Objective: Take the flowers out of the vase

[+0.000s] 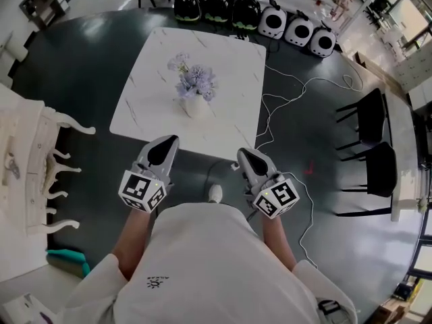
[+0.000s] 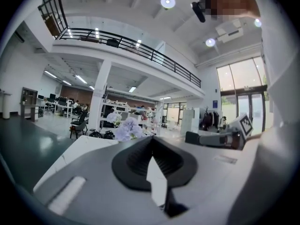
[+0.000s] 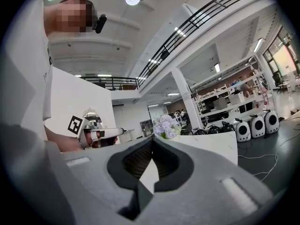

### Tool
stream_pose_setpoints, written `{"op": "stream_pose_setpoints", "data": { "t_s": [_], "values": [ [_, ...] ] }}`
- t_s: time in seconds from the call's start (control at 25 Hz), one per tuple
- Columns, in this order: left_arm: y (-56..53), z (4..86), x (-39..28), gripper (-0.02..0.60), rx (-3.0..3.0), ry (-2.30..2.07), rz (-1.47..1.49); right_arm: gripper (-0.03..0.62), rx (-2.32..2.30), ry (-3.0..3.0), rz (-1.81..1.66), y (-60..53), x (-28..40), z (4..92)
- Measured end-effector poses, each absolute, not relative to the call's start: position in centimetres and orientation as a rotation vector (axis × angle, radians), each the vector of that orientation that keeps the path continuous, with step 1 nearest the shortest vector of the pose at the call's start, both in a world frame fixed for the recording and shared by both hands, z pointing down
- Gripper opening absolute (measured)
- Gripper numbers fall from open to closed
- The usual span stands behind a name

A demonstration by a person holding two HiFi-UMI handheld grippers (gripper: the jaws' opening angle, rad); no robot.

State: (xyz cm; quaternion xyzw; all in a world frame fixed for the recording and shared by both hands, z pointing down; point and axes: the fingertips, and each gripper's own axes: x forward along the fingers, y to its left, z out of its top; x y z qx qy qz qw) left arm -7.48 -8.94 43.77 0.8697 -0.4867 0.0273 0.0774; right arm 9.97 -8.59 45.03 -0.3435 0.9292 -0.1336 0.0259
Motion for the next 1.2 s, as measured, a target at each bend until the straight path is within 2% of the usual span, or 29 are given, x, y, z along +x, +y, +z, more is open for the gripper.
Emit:
{"op": "stream_pose_setpoints", "data": {
  "t_s": [0.52, 1.2],
  "values": [
    [-11.8, 45.0, -4.2, -0.011, 2.486, -1.589, 0.069, 0.0, -0.938, 2.914, -0.432, -13.2, 14.2, 46.5],
    [-13.7, 45.0, -4.5, -0.011, 2.487, -1.632, 0.099, 0.0, -0.878, 2.913, -0.485, -15.1, 13.5, 47.2]
  ]
}}
